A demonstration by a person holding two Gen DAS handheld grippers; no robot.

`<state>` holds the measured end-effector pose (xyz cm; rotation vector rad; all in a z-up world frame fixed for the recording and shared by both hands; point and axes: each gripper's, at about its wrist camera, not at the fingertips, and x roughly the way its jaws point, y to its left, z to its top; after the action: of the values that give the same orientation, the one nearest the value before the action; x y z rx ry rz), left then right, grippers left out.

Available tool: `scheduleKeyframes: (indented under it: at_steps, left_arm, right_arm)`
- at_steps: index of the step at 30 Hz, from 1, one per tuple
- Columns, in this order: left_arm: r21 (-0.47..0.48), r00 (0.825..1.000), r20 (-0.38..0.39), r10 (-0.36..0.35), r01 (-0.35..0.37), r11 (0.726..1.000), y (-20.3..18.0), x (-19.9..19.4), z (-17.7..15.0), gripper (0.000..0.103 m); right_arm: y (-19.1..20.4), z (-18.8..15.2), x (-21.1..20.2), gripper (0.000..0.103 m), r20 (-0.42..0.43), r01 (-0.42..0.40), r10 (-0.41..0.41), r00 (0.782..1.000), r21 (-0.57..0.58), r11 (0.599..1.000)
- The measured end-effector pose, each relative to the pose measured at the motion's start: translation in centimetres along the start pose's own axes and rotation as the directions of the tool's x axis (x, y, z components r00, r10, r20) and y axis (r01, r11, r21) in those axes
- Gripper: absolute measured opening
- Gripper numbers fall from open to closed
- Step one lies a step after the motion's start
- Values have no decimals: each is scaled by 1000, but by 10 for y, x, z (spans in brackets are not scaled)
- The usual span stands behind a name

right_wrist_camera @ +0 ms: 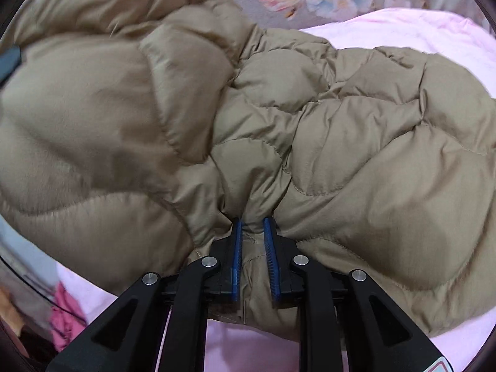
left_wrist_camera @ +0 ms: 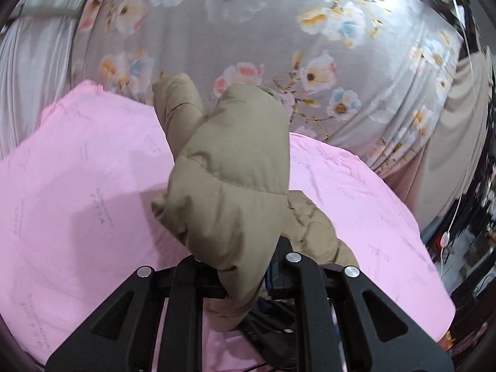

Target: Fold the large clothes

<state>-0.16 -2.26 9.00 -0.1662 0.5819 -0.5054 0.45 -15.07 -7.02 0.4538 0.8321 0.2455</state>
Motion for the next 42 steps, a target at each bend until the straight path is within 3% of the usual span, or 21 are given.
scheduleKeyframes:
  at_steps: [2,5,9,12,15,20,24,27,28,30,31,32,35,37,39,42]
  left_arm:
    - [14,1000,-16,-3,4,1000,-7,5,-1,14]
    - [39,999,-46,27,-26,999,-14,24,-1,14]
    - [48,997,-63,42,-39,998,-20,39,9,14]
    - [50,996,-88,29,-25,998,-32,52,9,15]
    - [35,987,-163,-11,17,999,-53,79,2,15]
    - [36,941,-335,-45,61,997,-92,137,-30,15]
    - [50,909,-415,-24,50,998,-110,165,-57,17]
    - [45,916,-401,-26,48,998,-111,149,-56,21]
    - [51,919,-394,-23,47,998,-110,141,-54,25]
    - [44,917,-397,-47,70,997,-103,127,-48,38]
    - [8,911,-402,-93,105,994,-98,118,-45,58]
    - [-28,909,-396,-127,126,992,-94,111,-42,70]
    - [-88,933,-330,-145,123,989,-75,79,-30,81]
    - [-65,958,-273,-83,67,996,-60,62,-19,81]
    - [-65,969,-244,21,-38,997,-41,54,-10,81]
    - [-103,959,-254,130,-161,982,-4,58,-4,80]
  right_arm:
    - [6,-4,7,18,-15,-67,67,998,11,998]
    - [8,-4,10,17,-25,-80,80,996,4,997]
    - [-13,-1,-28,17,-7,-129,130,991,63,990]
    - [-37,4,-74,19,53,-44,41,998,57,997]
    - [-59,9,-111,21,96,79,-84,992,56,995]
    - [-94,11,-155,33,150,279,-288,946,77,957]
    - [-127,21,-176,36,143,357,-373,917,124,926]
    - [-137,24,-197,41,155,338,-359,920,148,929]
    - [-136,27,-200,48,165,327,-349,923,145,934]
    - [-125,39,-205,56,201,305,-325,924,125,944]
    - [-121,48,-203,59,217,301,-320,923,113,947]
    - [-115,56,-204,61,232,300,-315,920,101,949]
    - [-101,72,-200,63,247,278,-290,925,81,957]
    - [-92,77,-195,63,236,240,-253,938,81,967]
    - [-79,77,-192,63,232,205,-213,949,62,977]
    - [-48,77,-183,67,238,192,-180,954,-26,981]
